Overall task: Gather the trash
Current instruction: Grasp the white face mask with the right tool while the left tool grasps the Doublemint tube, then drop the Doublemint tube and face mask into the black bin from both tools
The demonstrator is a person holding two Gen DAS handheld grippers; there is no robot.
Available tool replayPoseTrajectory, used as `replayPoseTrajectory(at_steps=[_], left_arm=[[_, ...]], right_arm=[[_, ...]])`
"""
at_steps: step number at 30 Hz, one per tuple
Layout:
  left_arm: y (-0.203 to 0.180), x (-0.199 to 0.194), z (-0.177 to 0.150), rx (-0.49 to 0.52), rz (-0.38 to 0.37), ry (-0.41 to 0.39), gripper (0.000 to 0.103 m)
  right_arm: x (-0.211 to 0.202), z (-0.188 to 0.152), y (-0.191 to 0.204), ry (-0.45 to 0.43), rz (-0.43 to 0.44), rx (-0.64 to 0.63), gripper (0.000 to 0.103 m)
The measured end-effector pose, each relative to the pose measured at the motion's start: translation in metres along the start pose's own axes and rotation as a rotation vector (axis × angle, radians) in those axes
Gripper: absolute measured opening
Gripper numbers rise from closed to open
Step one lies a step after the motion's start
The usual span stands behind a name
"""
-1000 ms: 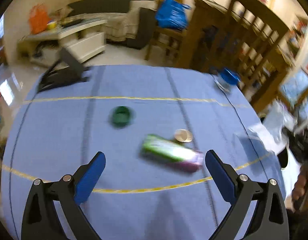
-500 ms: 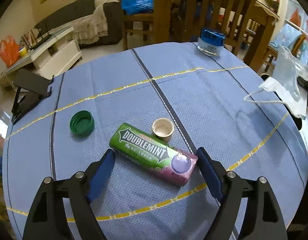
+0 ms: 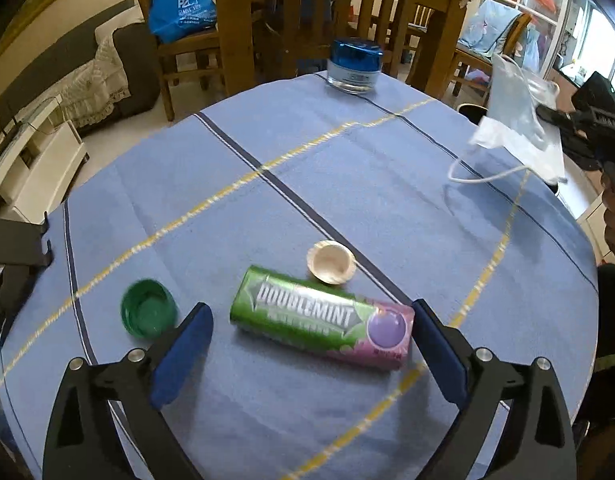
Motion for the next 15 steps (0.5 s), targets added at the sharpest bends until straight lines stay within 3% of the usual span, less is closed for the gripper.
replayPoseTrajectory(at_steps=[8,11,12,15], left_arm=[[-0.004,0.006,0.002,0.120,-0.047,-0.005,0.095],[-0.005,0.008,0.005,0.129,-0.073,-0.015,0.087],[-0.007,0.007,0.006,0.135,-0.070,-0.026,0.080],[-0.009,0.000,0.001,0.141,-0.040,-0.046,0.079]], right_arm=[[0.003,-0.001,-0.003,0.006,-0.012,0.010,0.002],[0.003,-0.001,-0.003,0.007,-0.016,0.012,0.002],[0.003,-0.001,-0.003,0.007,-0.019,0.013,0.002],[0.002,-0.001,-0.004,0.002,-0.024,0.017,0.002]])
Point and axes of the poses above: each gripper's, at about its wrist camera, not at the fingertips, and x roughly the way its jaws point, y to its left, z to its top, the point moved 3 cm from there along x, roughly the way its jaws point, and after that the axes turned 15 degrees about -y, right-handed, at the moved point
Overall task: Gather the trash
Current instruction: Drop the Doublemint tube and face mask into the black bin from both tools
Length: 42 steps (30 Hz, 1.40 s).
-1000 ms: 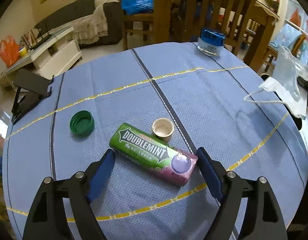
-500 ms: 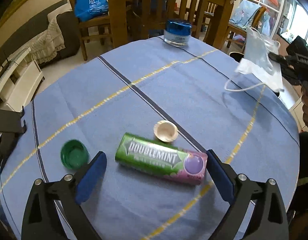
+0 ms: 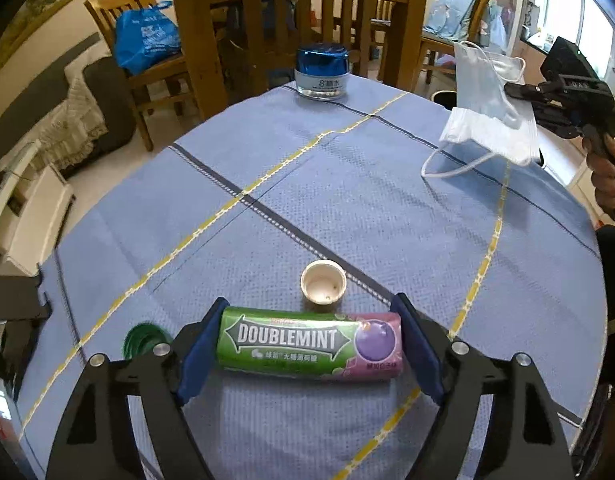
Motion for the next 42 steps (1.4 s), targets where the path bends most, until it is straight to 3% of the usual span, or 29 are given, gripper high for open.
replayPoseTrajectory(at_steps=[7,12,14,18,25,29,31,33,34,37,39,42], left_arm=[[-0.016,-0.027,-0.017,-0.034,0.141,0.003,0.079],[-0.034,-0.051,-0.021,-0.194,0.185,-0.073,0.079],[-0.040,-0.061,-0.014,-0.274,0.171,-0.131,0.078],[-0.057,-0.069,0.017,-0.351,0.122,-0.214,0.078],[-0.116,-0.042,0.087,-0.291,-0.013,-0.265,0.078],[-0.153,-0.005,0.122,-0.265,-0.086,-0.265,0.079],[-0.164,0.012,0.134,-0.267,-0.114,-0.251,0.078],[-0.179,0.033,0.146,-0.254,-0.134,-0.232,0.078],[-0.184,0.040,0.151,-0.243,-0.140,-0.223,0.078],[-0.204,0.063,0.163,-0.208,-0.153,-0.202,0.078],[-0.213,0.077,0.171,-0.189,-0.161,-0.187,0.078],[-0.231,0.097,0.180,-0.156,-0.165,-0.168,0.078]], right_arm=[[-0.002,0.000,0.003,-0.010,-0.021,-0.028,0.003],[-0.010,0.003,0.010,-0.060,-0.071,-0.109,0.002],[-0.015,0.005,0.009,-0.081,-0.091,-0.119,0.002],[-0.036,0.017,0.004,-0.173,-0.212,-0.184,0.002],[-0.090,0.060,-0.005,-0.369,-0.561,-0.342,0.002],[-0.090,0.060,-0.031,-0.341,-0.694,-0.361,0.002],[-0.086,0.058,-0.050,-0.312,-0.742,-0.321,0.008],[-0.091,0.061,-0.067,-0.315,-0.779,-0.257,0.029],[-0.095,0.062,-0.074,-0.326,-0.784,-0.219,0.045],[-0.102,0.064,-0.078,-0.364,-0.763,-0.183,0.047],[-0.112,0.065,-0.074,-0.420,-0.739,-0.182,0.050],[-0.145,0.070,-0.061,-0.591,-0.731,-0.181,0.079]])
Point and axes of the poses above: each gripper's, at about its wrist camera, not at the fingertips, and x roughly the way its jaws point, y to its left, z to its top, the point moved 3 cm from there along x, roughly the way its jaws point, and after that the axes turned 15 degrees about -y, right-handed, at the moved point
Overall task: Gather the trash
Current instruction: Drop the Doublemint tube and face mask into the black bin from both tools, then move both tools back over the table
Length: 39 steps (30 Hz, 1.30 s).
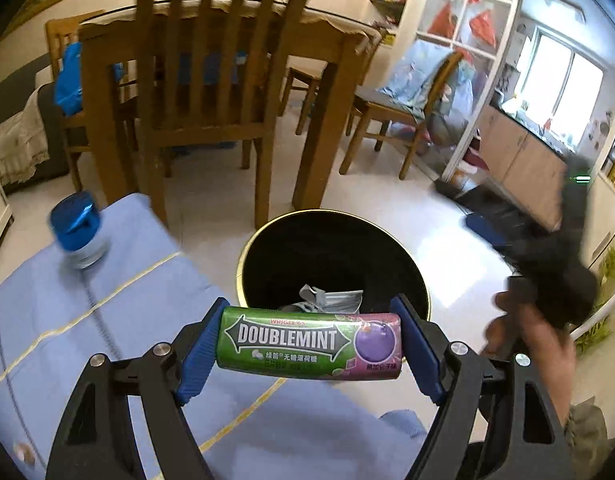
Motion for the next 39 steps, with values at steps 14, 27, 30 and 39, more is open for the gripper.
replayPoseTrajectory(at_steps=[14,27,30,39], left_arm=[[-0.044,0.079,-0.003,0.084,0.019,0.114,0.079],[-0.019,0.019,0.013,0.030,0.062,0.008,0.096],[0.005,-0.022,-0.008,0.032,0.155,-0.007,0.096],[0.122,-0.185,-0.118,-0.069,0.565,0.033,0.096]], right_arm=[[-0.030,0.032,-0.075,-0.158,-0.075,0.223,0.091],[-0.032,0.026,-0.035,-0.159,-0.071,0.105,0.093],[-0.027,0.020,-0.015,-0.131,-0.029,0.038,0.095],[-0.016,-0.055,0.128,0.147,0.379,-0.293,0.095]])
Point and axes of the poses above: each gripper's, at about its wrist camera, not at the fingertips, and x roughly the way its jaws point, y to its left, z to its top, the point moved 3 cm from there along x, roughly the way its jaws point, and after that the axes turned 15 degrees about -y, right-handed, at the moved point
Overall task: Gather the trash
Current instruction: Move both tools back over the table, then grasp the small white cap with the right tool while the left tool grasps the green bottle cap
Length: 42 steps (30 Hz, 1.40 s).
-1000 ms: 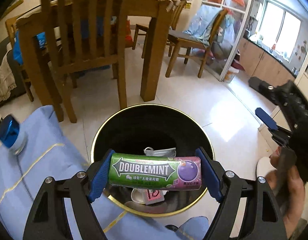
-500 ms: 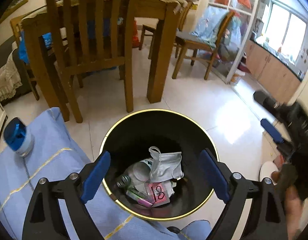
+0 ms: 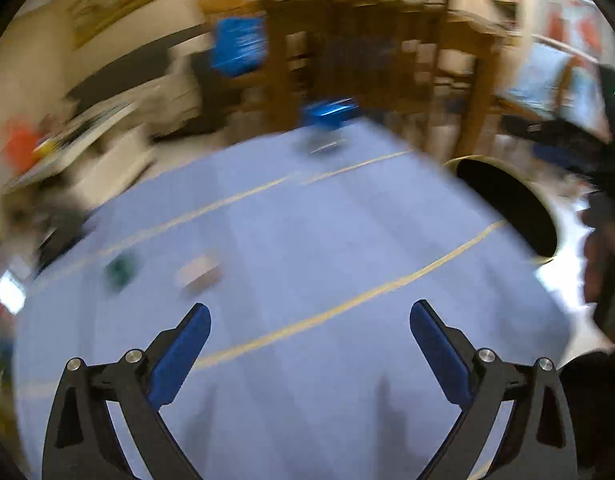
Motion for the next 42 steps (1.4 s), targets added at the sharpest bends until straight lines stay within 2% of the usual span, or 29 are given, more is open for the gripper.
replayPoseTrajectory(at_steps=[2,3,6,8,11,12,14,15,17,18,20,22,25,28,31,33,38,40,42], left_arm=[[0.047,-0.012,-0.019,-0.069,0.085,0.023,0.096],[0.075,-0.019,-0.028,-0.119,0.131,0.031,0.096],[0.124,-0.035,-0.039,-0.204,0.208,0.023,0.096],[0.148,-0.044,-0.043,-0.243,0.237,0.009,0.096],[0.167,-0.056,-0.049,-0.275,0.253,-0.018,0.096],[0.170,-0.057,-0.050,-0.282,0.253,-0.023,0.096],[0.176,-0.058,-0.054,-0.301,0.240,-0.023,0.096],[0.175,-0.056,-0.054,-0.309,0.232,-0.022,0.096],[0.178,-0.055,-0.055,-0.316,0.219,-0.025,0.096],[0.176,-0.054,-0.055,-0.316,0.217,-0.026,0.096],[0.175,-0.052,-0.055,-0.317,0.212,-0.030,0.096],[0.175,-0.049,-0.052,-0.313,0.204,-0.031,0.096],[0.175,-0.038,-0.043,-0.302,0.186,-0.021,0.096],[0.170,-0.021,-0.025,-0.290,0.130,-0.023,0.096],[0.158,0.007,-0.003,-0.224,0.095,-0.016,0.096],[0.151,0.029,0.010,-0.167,0.124,-0.005,0.096],[0.150,0.078,0.025,-0.124,0.131,0.065,0.083],[0.156,0.096,0.022,-0.127,0.141,0.119,0.069],[0.157,0.101,0.019,-0.109,0.153,0.127,0.064]], right_arm=[[0.007,-0.015,0.044,0.072,0.101,-0.035,0.095],[0.009,-0.026,0.076,0.109,0.184,-0.051,0.095],[0.015,-0.064,0.170,0.216,0.359,-0.195,0.086],[0.023,-0.084,0.218,0.272,0.440,-0.248,0.081],[0.037,-0.099,0.271,0.298,0.484,-0.337,0.079],[0.044,-0.104,0.285,0.305,0.495,-0.379,0.075],[0.060,-0.121,0.305,0.376,0.489,-0.443,0.061],[0.066,-0.129,0.312,0.411,0.492,-0.457,0.057],[0.075,-0.143,0.323,0.465,0.483,-0.494,0.040],[0.081,-0.151,0.327,0.488,0.465,-0.518,0.039],[0.082,-0.157,0.323,0.487,0.462,-0.532,0.033],[0.082,-0.158,0.325,0.469,0.427,-0.557,0.021],[0.075,-0.150,0.321,0.405,0.418,-0.537,0.021],[0.067,-0.135,0.308,0.358,0.413,-0.511,0.021],[0.055,-0.115,0.276,0.323,0.389,-0.463,0.021],[0.048,-0.102,0.250,0.309,0.372,-0.424,0.021],[0.034,-0.088,0.191,0.261,0.349,-0.321,0.021],[0.032,-0.091,0.174,0.247,0.344,-0.278,0.021],[0.034,-0.090,0.165,0.257,0.346,-0.241,0.021]])
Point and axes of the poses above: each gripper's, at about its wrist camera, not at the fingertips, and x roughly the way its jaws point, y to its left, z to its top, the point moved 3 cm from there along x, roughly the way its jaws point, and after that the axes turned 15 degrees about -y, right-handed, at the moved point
